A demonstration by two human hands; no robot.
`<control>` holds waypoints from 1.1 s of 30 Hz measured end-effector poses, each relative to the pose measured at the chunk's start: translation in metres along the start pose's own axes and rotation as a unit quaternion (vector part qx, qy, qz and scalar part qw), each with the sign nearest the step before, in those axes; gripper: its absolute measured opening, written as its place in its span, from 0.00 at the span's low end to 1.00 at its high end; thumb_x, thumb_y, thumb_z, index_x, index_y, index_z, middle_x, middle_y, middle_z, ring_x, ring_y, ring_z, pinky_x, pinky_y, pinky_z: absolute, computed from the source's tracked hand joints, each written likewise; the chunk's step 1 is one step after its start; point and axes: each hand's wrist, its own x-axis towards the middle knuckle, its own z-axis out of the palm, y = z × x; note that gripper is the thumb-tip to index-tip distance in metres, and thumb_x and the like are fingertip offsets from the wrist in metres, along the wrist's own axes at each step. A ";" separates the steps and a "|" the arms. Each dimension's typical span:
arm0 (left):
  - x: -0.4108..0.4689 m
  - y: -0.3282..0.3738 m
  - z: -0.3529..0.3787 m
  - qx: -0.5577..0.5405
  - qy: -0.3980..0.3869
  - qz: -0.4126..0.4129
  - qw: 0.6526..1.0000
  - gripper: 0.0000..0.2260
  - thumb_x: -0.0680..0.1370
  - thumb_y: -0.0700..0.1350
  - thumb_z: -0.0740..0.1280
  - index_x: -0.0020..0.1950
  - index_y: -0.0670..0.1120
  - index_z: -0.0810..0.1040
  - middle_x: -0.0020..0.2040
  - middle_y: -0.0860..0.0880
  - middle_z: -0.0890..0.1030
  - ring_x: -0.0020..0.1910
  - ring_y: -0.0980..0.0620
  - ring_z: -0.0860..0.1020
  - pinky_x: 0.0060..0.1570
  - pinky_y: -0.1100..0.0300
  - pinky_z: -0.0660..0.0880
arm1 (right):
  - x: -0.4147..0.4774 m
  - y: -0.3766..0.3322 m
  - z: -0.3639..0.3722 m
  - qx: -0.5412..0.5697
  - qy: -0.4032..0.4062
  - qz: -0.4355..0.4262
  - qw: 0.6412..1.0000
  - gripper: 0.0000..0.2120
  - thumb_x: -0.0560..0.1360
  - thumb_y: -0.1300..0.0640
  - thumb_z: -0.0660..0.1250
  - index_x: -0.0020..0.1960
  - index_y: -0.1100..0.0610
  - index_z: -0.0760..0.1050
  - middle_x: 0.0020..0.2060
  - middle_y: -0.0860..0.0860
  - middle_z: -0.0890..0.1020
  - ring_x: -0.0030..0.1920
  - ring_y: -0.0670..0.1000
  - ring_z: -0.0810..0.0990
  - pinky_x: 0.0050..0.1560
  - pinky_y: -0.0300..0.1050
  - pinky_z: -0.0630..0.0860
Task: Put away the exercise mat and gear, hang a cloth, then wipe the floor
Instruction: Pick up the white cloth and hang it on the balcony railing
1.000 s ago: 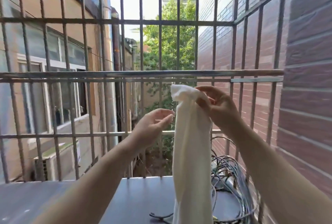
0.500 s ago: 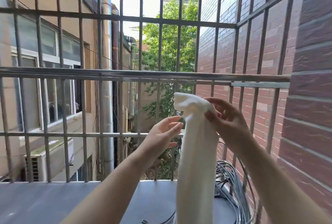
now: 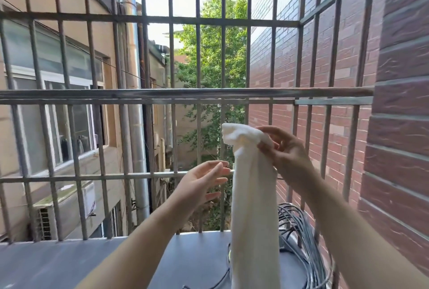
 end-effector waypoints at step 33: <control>0.002 0.019 -0.040 0.094 0.127 0.086 0.984 0.08 0.71 0.44 0.73 0.49 0.45 0.82 0.45 0.48 0.84 0.41 0.54 0.81 0.39 0.63 0.77 | 0.033 0.014 0.053 -0.162 -0.099 0.051 0.981 0.05 0.67 0.59 0.75 0.40 0.52 0.80 0.37 0.49 0.82 0.35 0.43 0.78 0.36 0.39 0.79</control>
